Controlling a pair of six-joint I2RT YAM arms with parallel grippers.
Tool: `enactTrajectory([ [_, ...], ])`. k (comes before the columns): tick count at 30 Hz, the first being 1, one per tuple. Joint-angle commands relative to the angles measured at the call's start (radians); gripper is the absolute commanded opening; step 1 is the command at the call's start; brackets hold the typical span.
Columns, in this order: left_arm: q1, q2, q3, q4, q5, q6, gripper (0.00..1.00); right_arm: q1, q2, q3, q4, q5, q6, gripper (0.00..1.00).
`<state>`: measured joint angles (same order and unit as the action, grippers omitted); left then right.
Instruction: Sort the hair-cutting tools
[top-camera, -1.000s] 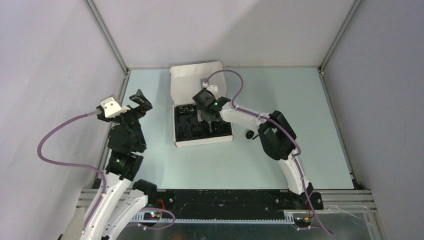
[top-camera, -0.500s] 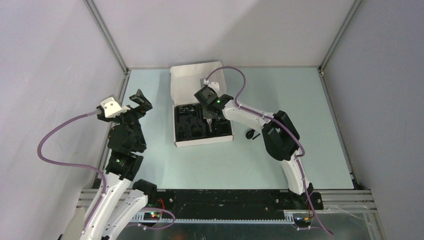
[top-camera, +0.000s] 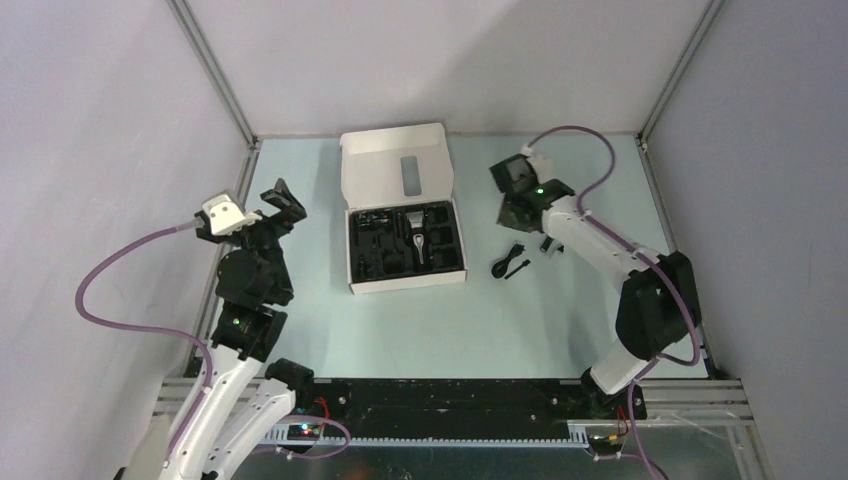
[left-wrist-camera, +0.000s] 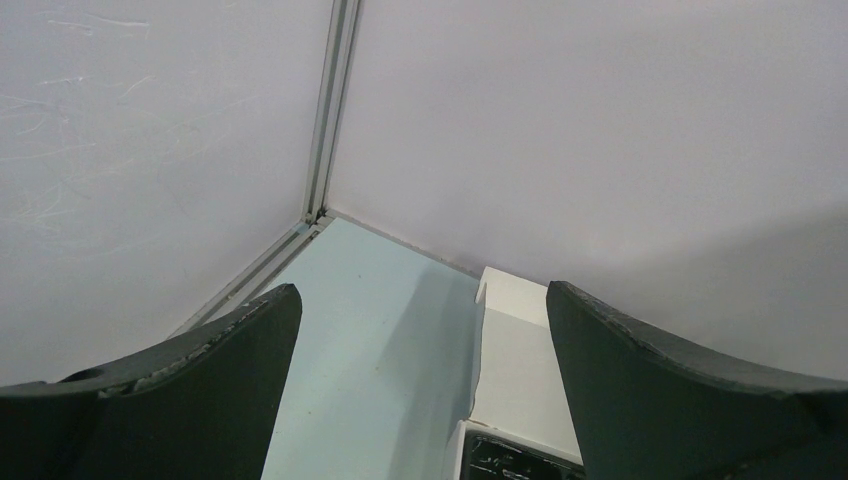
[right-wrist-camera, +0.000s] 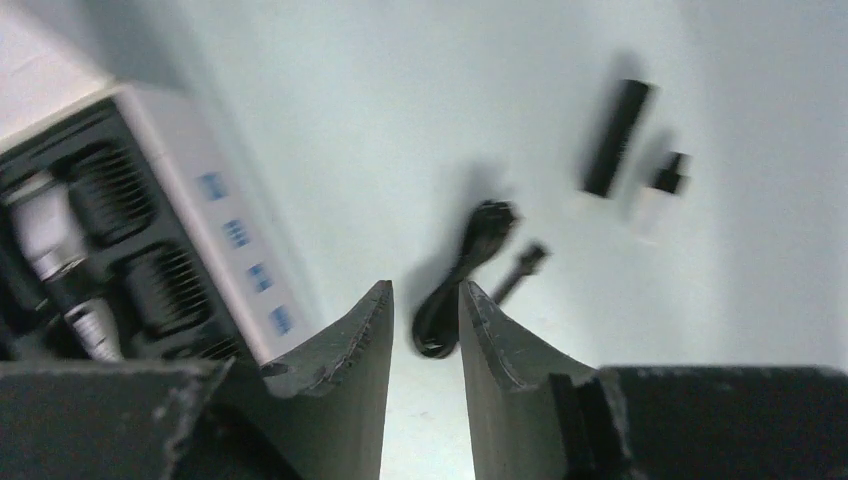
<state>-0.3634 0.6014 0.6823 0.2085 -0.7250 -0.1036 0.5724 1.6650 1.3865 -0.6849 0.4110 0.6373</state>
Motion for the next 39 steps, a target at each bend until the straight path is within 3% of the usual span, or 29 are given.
enactTrajectory([
  [1, -0.012, -0.003, -0.003, 0.027, 0.006, 0.015, 1.00, -0.107, -0.063, -0.076, -0.072, 0.035, 0.043, 0.35],
  [9, -0.013, 0.001, -0.004, 0.027, 0.010, 0.015, 1.00, -0.235, -0.008, -0.083, -0.077, -0.017, 0.071, 0.35],
  [39, -0.015, 0.017, -0.002, 0.021, 0.024, 0.012, 1.00, -0.320, 0.225, -0.100, -0.002, -0.065, 0.118, 0.35],
])
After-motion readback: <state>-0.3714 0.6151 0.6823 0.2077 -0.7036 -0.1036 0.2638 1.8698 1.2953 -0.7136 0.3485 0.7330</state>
